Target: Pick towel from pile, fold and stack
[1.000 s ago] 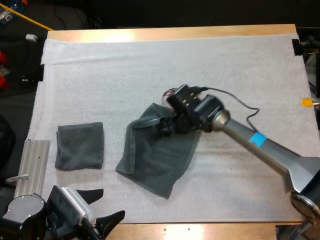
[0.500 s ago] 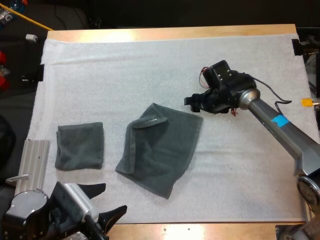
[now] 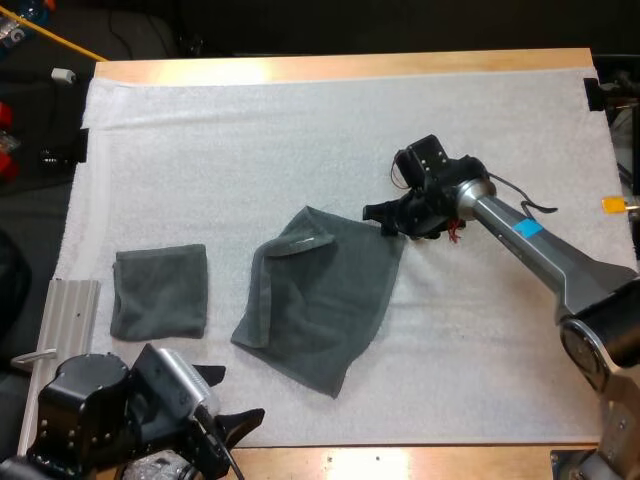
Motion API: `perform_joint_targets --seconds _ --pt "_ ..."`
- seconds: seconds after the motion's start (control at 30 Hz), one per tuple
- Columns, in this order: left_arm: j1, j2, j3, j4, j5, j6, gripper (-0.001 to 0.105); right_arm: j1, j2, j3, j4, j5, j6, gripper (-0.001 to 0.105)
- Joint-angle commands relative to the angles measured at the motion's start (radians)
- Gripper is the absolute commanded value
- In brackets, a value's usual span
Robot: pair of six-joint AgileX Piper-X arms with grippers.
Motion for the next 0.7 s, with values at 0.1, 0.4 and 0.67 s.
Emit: perform_joint_targets --seconds 0.1,0.4,0.67 --pt "-0.031 0.026 0.000 -0.009 -0.015 0.015 0.069 -0.001 0.011 -0.008 -0.003 -0.010 0.009 0.048" --pt "-0.037 0.038 0.000 -0.034 -0.015 0.019 0.069 0.003 0.011 -0.008 0.016 -0.009 0.014 0.012" --pt "-0.040 0.038 0.000 -0.043 -0.015 0.019 0.069 0.003 -0.030 -0.008 0.082 0.092 -0.089 0.000"
